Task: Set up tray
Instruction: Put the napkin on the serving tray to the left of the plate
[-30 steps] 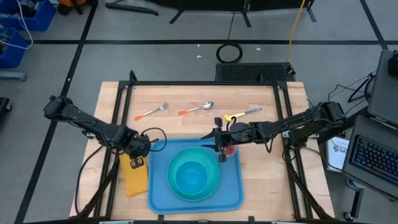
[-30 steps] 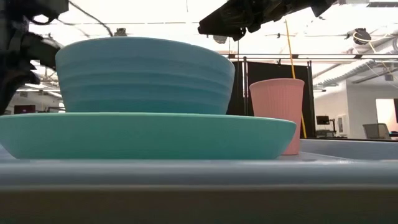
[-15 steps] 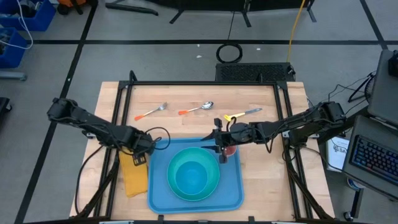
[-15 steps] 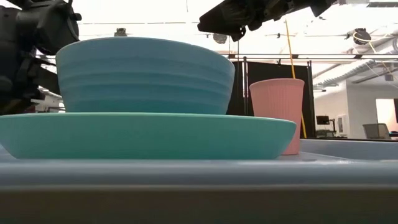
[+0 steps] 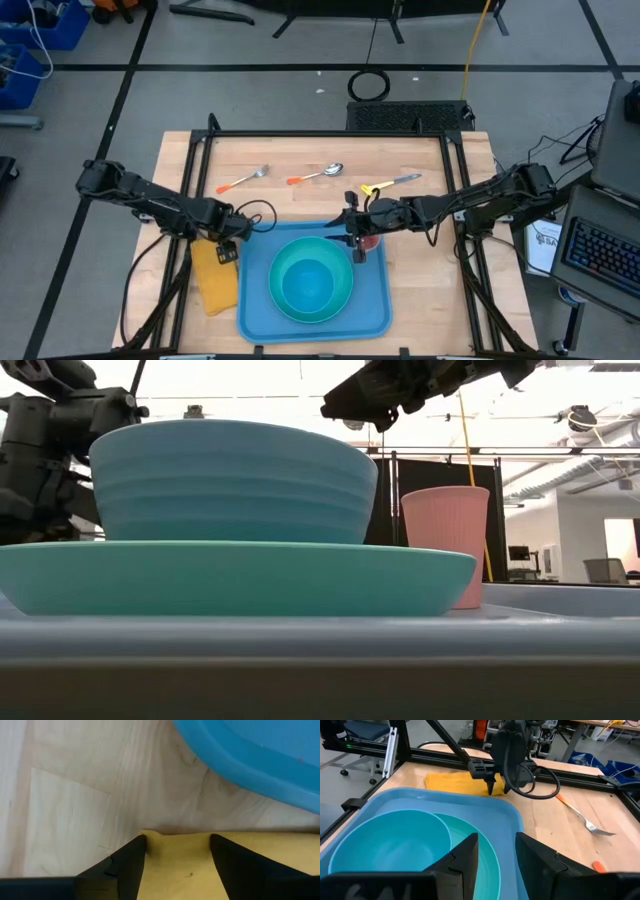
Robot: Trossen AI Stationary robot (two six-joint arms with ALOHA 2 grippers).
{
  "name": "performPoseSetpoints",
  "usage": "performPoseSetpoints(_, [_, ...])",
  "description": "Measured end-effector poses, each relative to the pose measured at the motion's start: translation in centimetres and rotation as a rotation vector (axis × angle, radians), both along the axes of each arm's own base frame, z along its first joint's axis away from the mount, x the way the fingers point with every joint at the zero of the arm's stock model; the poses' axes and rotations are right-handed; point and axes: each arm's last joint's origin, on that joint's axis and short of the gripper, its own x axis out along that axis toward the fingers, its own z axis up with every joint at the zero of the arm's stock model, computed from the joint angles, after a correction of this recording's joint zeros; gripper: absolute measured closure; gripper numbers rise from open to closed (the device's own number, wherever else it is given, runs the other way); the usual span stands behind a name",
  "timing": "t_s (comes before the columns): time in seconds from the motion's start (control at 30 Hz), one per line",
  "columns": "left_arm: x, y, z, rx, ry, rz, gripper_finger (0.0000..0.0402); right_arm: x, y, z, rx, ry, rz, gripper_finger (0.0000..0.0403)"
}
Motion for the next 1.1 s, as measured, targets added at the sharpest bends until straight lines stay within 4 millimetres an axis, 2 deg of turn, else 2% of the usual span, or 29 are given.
performPoseSetpoints(0.13, [0.5, -0.1, -0.2, -0.02, -0.028, -0.001, 0.0178, 0.0, 0.0, 0.0, 0.001, 0.0, 0.0, 0.028])
performPoseSetpoints(0.23, [0.6, -0.2, -0.4, -0.017, -0.014, -0.003, 0.0201, 0.0, 0.0, 0.0, 0.001, 0.0, 0.0, 0.028])
performPoseSetpoints(0.37, [0.7, -0.2, -0.6, -0.016, -0.011, 0.002, 0.0252, 0.0, 0.0, 0.0, 0.017, 0.003, -0.006, 0.028])
performPoseSetpoints(0.63, [0.7, -0.6, -0.5, -0.023, -0.039, -0.045, 0.0383, 0.0, 0.0, -0.1, 0.024, 0.008, -0.009, 0.028])
performPoseSetpoints(0.8, [0.4, -1.5, -0.4, -0.015, -0.043, -0.102, 0.0376, 0.0, 0.0, -0.1, 0.025, 0.008, -0.009, 0.028])
performPoseSetpoints(0.9, [0.3, -2.1, -0.2, -0.007, -0.047, -0.116, 0.0386, 0.0, 0.0, -0.1, 0.024, 0.009, -0.009, 0.028])
performPoseSetpoints(1.1, [0.4, -3.7, 0.8, -0.038, -0.057, -0.177, 0.0387, 0.0, 0.0, 0.0, 0.029, 0.001, -0.009, 0.028])
